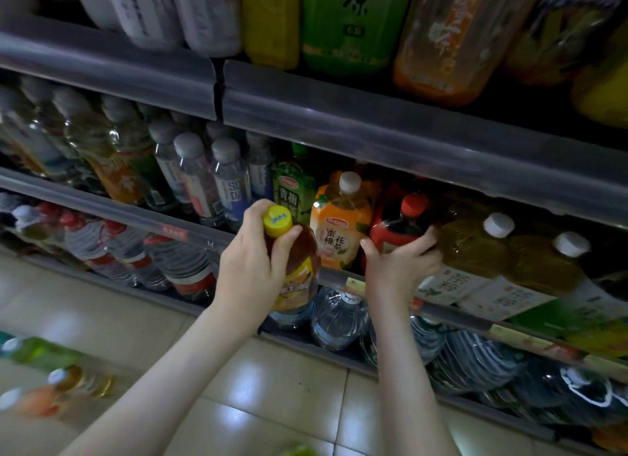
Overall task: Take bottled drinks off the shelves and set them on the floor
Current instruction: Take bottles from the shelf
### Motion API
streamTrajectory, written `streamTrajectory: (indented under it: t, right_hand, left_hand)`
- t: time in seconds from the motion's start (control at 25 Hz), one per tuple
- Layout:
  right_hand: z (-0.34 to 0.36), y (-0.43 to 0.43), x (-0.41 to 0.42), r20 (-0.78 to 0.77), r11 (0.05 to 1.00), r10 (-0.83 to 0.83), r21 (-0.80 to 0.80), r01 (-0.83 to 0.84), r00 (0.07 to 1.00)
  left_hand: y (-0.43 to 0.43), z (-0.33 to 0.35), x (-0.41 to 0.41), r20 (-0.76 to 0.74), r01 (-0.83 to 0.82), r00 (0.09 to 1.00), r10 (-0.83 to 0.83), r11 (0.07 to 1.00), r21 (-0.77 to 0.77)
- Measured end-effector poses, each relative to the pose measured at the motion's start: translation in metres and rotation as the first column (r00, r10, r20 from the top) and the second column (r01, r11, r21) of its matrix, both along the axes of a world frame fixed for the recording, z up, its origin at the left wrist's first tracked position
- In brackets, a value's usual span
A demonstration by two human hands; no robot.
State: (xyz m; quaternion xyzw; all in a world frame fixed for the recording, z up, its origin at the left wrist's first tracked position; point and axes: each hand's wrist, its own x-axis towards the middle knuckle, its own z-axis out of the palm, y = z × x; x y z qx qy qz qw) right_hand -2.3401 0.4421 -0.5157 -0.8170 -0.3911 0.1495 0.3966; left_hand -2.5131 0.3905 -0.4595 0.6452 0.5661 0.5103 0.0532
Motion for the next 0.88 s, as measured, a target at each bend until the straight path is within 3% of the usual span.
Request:
streamTrajectory:
  t: [0.12, 0.2, 0.28, 0.4, 0.44, 0.48, 0.68, 0.88]
  right_hand:
    - [0.027, -0.013, 0.004, 0.257, 0.98, 0.049, -0.198, 0.003, 0.965]
    - [0.046, -0.027, 0.0, 0.2, 0.978, 0.125, -0.188, -0.088, 0.972]
    - [0.066, -0.051, -0.002, -0.033, 0.924, 0.379, -0.049, -0.38, 0.925]
    - [0.127, -0.092, 0.007, -0.392, 0.638, 0.736, 0.13, -0.759, 0.552]
    - [0.141, -0.098, 0.012, -0.44, 0.559, 0.775, 0.143, -0.817, 0.454]
    - [0.16, -0.103, 0.014, -0.457, 0.526, 0.785, 0.133, -0.84, 0.419]
    - [0.256, -0.119, 0.024, -0.351, 0.673, 0.715, 0.115, -0.73, 0.604]
    - [0.328, -0.149, 0.065, -0.244, 0.751, 0.659, 0.16, -0.64, 0.712]
  left_hand:
    - [-0.008, 0.014, 0.002, -0.005, 0.043, 0.999, -0.043, 0.997, -0.061]
    - [-0.01, 0.033, 0.004, -0.009, 0.08, 0.997, -0.082, 0.989, -0.128]
    - [-0.015, 0.063, 0.005, -0.007, 0.13, 0.991, -0.133, 0.973, -0.191]
    - [-0.023, 0.118, 0.008, 0.064, 0.206, 0.979, -0.195, 0.933, -0.295]
    - [-0.024, 0.139, 0.011, 0.077, 0.228, 0.974, -0.215, 0.926, -0.302]
    - [-0.027, 0.162, 0.014, 0.083, 0.256, 0.967, -0.242, 0.919, -0.3]
    - [-0.044, 0.262, 0.039, 0.074, 0.452, 0.888, -0.453, 0.837, -0.308]
    - [-0.062, 0.334, 0.08, 0.121, 0.603, 0.795, -0.595, 0.752, -0.266]
